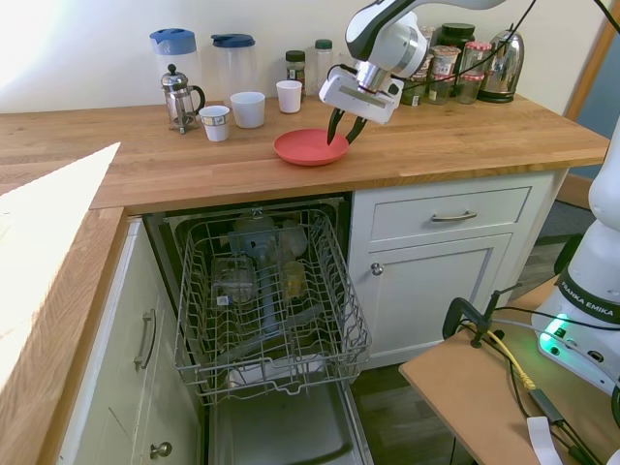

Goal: Put the plate in the dishwasher

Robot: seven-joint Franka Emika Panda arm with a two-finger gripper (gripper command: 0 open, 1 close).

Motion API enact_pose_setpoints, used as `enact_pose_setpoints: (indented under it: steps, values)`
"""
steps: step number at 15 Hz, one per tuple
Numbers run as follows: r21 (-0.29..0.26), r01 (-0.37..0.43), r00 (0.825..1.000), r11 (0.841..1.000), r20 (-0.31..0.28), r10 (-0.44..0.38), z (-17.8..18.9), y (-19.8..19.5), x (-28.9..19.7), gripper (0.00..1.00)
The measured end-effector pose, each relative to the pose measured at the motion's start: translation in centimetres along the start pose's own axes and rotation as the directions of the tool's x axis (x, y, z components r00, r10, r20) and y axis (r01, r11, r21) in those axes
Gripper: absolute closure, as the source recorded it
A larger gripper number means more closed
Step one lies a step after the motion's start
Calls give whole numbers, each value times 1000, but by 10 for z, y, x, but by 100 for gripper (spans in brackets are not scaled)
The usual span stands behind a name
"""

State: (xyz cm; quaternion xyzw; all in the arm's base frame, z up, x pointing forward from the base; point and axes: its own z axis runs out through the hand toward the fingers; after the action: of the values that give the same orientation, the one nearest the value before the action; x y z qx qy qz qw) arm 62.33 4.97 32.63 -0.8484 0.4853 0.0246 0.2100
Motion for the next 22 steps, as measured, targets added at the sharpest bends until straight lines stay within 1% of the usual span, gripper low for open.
enact_pose_setpoints:
  steps: [7,9,11,13,14,16,17,18,19,20,21,22]
  values:
    - [6,7,1000,1000,8,-7,2,0,3,100]
    - [15,23,1000,1000,9,-23,-7,-8,2,100]
    - [14,56,998,998,2,-56,-25,-23,-2,100]
    - [5,84,996,996,-17,-84,-51,-39,-12,100]
    - [-7,101,994,995,-36,-101,-61,-47,-23,100]
    - [-51,156,983,986,-93,-161,-68,-67,-71,100]
    - [-79,199,971,977,-122,-208,-65,-78,-108,100]
    - [-109,245,953,963,-156,-260,-61,-84,-148,100]
    - [-134,288,931,948,-190,-310,-57,-86,-189,100]
    - [-160,332,905,930,-224,-362,-55,-82,-232,100]
    - [-186,375,873,908,-259,-414,-57,-73,-271,100]
    - [-213,415,836,884,-295,-463,-59,-57,-306,100]
